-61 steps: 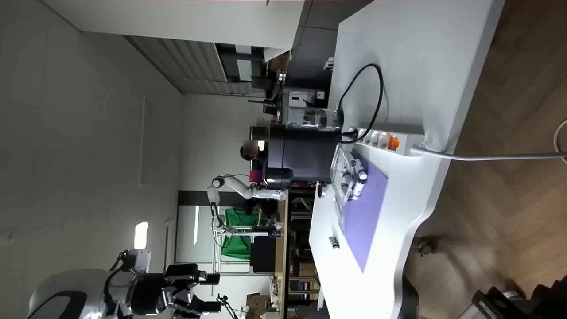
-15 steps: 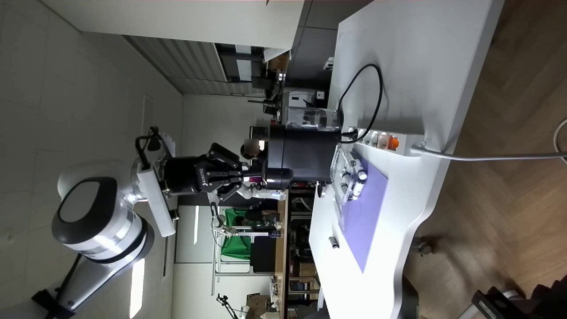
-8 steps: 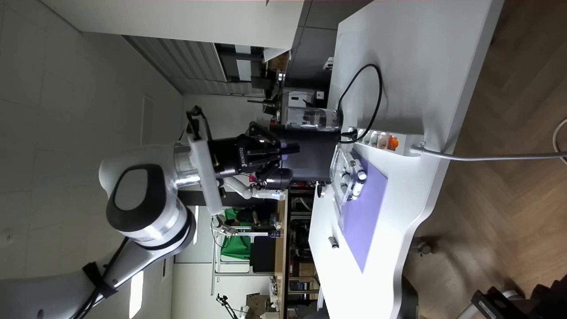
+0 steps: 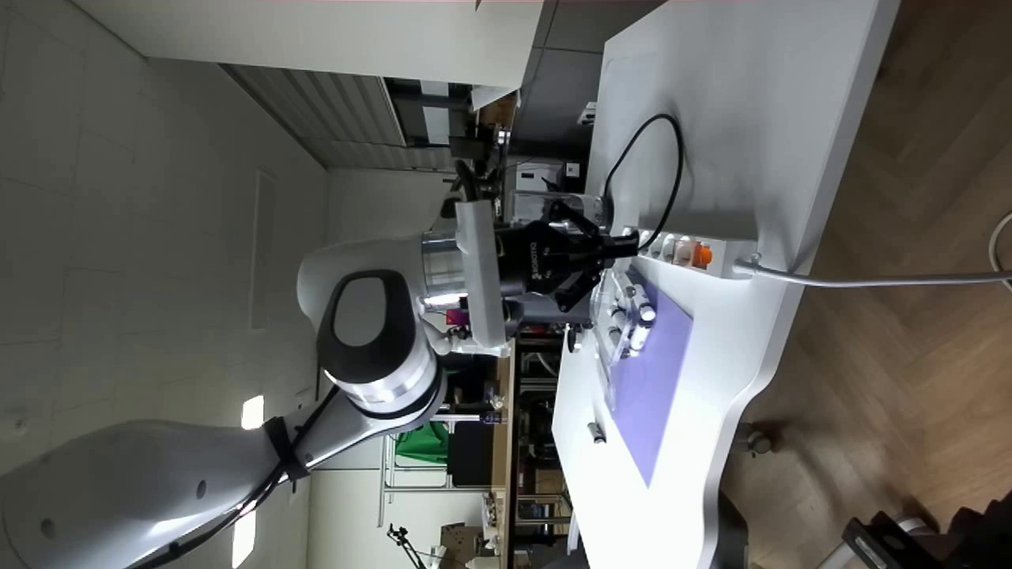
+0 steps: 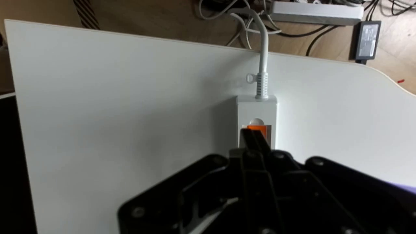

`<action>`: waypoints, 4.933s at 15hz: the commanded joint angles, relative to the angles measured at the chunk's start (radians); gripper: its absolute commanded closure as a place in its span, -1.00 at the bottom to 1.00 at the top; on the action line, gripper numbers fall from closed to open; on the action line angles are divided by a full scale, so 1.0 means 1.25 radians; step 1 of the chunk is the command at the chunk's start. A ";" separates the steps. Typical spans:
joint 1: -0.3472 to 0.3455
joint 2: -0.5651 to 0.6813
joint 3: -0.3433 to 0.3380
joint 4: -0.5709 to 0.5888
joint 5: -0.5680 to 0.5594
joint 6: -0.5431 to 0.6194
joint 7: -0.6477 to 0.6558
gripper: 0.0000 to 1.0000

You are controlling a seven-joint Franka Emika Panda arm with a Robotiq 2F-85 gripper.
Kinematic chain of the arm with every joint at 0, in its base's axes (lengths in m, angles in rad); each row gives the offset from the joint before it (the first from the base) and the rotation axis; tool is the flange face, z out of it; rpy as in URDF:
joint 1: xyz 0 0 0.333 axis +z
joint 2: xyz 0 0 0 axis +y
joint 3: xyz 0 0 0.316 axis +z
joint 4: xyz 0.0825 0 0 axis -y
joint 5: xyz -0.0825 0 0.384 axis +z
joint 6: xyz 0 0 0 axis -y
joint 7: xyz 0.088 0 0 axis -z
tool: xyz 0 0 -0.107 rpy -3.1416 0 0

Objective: Turn on the last switch on the extension cord

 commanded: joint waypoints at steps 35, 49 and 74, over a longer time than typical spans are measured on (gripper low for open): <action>-0.168 0.197 0.176 0.059 0.010 0.193 -0.012 1.00; -0.285 0.262 0.266 0.091 0.008 0.229 -0.034 1.00; -0.259 0.412 0.217 0.382 0.203 -0.190 -0.220 1.00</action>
